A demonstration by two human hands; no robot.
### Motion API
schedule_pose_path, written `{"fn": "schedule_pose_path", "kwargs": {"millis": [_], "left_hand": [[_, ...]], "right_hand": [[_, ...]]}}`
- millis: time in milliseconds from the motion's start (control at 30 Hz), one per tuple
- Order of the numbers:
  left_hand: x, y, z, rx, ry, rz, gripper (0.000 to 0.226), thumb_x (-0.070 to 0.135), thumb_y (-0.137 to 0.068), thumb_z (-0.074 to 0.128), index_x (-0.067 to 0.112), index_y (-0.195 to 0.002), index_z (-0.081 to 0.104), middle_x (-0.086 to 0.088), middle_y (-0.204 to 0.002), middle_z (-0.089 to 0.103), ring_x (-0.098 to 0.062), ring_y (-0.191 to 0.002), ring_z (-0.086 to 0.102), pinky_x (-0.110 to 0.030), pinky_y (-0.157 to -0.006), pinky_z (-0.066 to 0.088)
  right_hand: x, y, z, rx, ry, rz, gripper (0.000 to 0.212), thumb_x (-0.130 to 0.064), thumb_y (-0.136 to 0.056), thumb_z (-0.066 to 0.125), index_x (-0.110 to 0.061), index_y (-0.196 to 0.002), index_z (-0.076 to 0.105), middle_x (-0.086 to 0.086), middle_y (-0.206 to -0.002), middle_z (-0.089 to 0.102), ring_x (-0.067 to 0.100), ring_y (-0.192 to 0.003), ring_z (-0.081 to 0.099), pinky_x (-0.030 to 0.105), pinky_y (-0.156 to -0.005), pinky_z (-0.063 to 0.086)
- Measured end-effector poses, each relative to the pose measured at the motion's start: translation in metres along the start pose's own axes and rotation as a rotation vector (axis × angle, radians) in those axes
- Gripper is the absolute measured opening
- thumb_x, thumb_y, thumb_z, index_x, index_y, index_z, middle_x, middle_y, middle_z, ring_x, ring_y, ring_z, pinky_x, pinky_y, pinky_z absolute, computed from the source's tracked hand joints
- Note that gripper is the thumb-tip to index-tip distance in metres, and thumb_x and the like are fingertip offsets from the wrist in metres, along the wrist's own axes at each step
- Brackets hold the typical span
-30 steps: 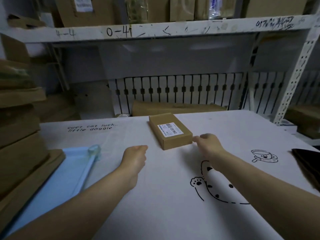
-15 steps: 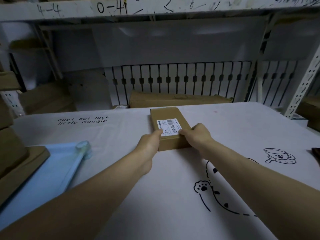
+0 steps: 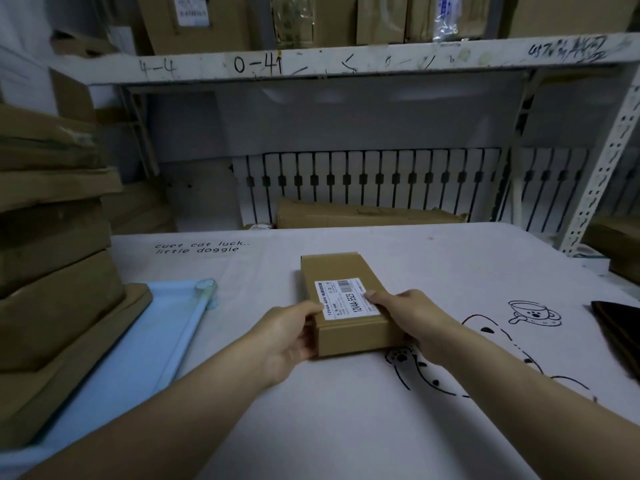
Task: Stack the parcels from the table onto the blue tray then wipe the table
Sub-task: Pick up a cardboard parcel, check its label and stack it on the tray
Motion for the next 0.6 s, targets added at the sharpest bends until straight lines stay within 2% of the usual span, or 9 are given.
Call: {"fn": "schedule_pose_path", "kwargs": {"millis": [67, 167, 300, 367, 467, 533, 600], "left_hand": [[-0.003, 0.01, -0.003, -0.03, 0.037, 0.005, 0.024, 0.013, -0.093, 0.061, -0.001, -0.113, 0.066, -0.014, -0.095, 0.077, -0.023, -0.08, 0.074, -0.033, -0.063, 0.059], [-0.007, 0.028, -0.011, -0.066, 0.031, 0.025, 0.027, 0.015, -0.091, 0.065, 0.001, -0.114, 0.066, -0.013, -0.098, 0.077, -0.024, -0.085, 0.074, -0.036, -0.07, 0.058], [-0.007, 0.051, -0.022, -0.135, -0.02, 0.046, 0.025, 0.006, -0.088, 0.066, 0.004, -0.113, 0.068, -0.013, -0.102, 0.076, -0.025, -0.093, 0.071, -0.039, -0.087, 0.055], [-0.006, 0.06, -0.028, -0.164, -0.072, 0.102, 0.032, -0.002, -0.086, 0.066, 0.007, -0.117, 0.066, -0.014, -0.107, 0.075, -0.03, -0.101, 0.071, -0.044, -0.094, 0.054], [-0.002, 0.07, -0.035, -0.128, -0.162, 0.229, 0.044, -0.011, -0.08, 0.069, 0.008, -0.119, 0.06, -0.012, -0.107, 0.075, -0.032, -0.101, 0.071, -0.049, -0.097, 0.053], [0.002, 0.075, -0.036, -0.087, -0.238, 0.334, 0.047, -0.014, -0.075, 0.071, 0.007, -0.115, 0.06, -0.013, -0.105, 0.075, -0.031, -0.099, 0.072, -0.046, -0.092, 0.056], [0.006, 0.08, -0.036, -0.05, -0.28, 0.427, 0.047, -0.016, -0.071, 0.074, 0.009, -0.109, 0.062, -0.013, -0.104, 0.074, -0.024, -0.093, 0.073, -0.035, -0.079, 0.06]], "right_hand": [[0.002, 0.011, 0.0, -0.034, -0.046, -0.002, 0.048, -0.052, -0.083, 0.071, -0.008, -0.102, 0.069, 0.007, -0.105, 0.073, 0.022, -0.095, 0.064, 0.034, -0.08, 0.046], [0.003, 0.03, 0.0, -0.111, -0.095, -0.042, 0.048, -0.049, -0.08, 0.076, -0.007, -0.103, 0.073, 0.007, -0.101, 0.077, 0.021, -0.087, 0.068, 0.032, -0.071, 0.049], [0.004, 0.056, 0.0, -0.296, -0.228, -0.083, 0.032, -0.023, -0.084, 0.076, -0.004, -0.108, 0.073, 0.009, -0.103, 0.077, 0.021, -0.095, 0.07, 0.036, -0.094, 0.05], [0.004, 0.067, -0.003, -0.355, -0.209, -0.12, 0.026, -0.009, -0.083, 0.074, -0.003, -0.109, 0.072, 0.01, -0.104, 0.077, 0.022, -0.097, 0.072, 0.035, -0.093, 0.052], [0.003, 0.074, -0.009, -0.347, -0.161, -0.208, 0.041, 0.003, -0.072, 0.078, -0.004, -0.111, 0.07, 0.014, -0.109, 0.075, 0.028, -0.102, 0.072, 0.039, -0.095, 0.055], [0.001, 0.076, -0.011, -0.316, -0.155, -0.273, 0.053, 0.003, -0.058, 0.079, -0.002, -0.111, 0.069, 0.018, -0.108, 0.074, 0.029, -0.099, 0.072, 0.037, -0.083, 0.058], [-0.001, 0.079, -0.013, -0.287, -0.128, -0.359, 0.054, 0.002, -0.053, 0.074, -0.002, -0.107, 0.068, 0.014, -0.101, 0.075, 0.024, -0.09, 0.071, 0.025, -0.068, 0.054]]}}
Point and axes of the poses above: each hand's wrist, its own y-axis away from the middle knuckle, its own z-axis out of the palm, x = y × z, the point moved 3 cm from there along -y, towards the middle knuckle
